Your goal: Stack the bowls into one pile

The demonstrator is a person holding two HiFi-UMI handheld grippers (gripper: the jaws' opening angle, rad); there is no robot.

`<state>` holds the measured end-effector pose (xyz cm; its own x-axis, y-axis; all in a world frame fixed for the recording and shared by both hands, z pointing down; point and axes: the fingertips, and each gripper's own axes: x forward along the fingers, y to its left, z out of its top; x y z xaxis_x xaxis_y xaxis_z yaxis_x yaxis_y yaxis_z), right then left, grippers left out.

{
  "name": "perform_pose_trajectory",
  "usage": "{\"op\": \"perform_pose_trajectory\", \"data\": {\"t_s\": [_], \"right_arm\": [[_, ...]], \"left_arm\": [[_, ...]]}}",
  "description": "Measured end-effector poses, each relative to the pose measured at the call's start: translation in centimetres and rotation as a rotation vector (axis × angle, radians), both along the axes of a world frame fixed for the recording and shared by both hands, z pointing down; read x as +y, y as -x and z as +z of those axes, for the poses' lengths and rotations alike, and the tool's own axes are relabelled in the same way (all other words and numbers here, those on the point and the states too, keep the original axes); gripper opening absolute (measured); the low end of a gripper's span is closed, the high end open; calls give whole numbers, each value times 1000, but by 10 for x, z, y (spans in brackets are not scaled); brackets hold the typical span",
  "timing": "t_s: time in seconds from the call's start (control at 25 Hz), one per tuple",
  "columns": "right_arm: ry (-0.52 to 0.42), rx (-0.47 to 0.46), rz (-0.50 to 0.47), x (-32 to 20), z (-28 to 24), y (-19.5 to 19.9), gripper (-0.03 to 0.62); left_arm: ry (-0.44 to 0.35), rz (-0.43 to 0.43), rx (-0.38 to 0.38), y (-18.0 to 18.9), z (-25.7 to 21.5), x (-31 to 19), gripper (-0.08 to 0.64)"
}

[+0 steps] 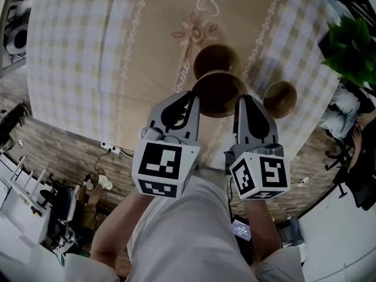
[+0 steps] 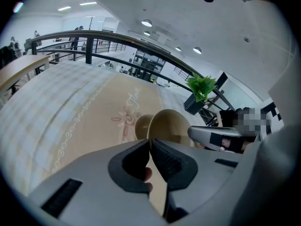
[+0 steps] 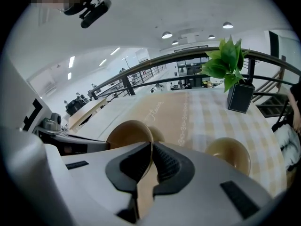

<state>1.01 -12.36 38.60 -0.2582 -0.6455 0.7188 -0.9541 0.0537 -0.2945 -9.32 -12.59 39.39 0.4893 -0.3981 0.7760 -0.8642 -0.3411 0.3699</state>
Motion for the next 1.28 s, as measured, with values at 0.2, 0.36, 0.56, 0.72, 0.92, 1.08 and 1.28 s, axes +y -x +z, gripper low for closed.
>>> {"op": "perform_pose_trajectory", "data": {"t_s": [0.2,0.36,0.56,0.72,0.92,1.08,1.28], "right_arm": [[-5,11,20,-21,11,-4,40],[-13,30,33,-30,17,-4,40],[-17,29,41,-33,23,-3,40],[-3,13,36,-33,32,2,40],[34,1,68,-31,38,-4,40],[12,26,81,-27,27,-8,40],[-9,42,82,-15,11,-3,40]], "left_arm": [[-15,17,-34,-3,7,-21,32],[-17,17,-51,-4,13,-28,32],[-19,28,-71,-2,19,-33,32],[-14,11,-83,2,26,-36,32],[-6,-50,-64,11,28,-37,109],[-10,-35,-62,13,23,-30,112],[-30,0,-36,10,10,-18,110]]}}
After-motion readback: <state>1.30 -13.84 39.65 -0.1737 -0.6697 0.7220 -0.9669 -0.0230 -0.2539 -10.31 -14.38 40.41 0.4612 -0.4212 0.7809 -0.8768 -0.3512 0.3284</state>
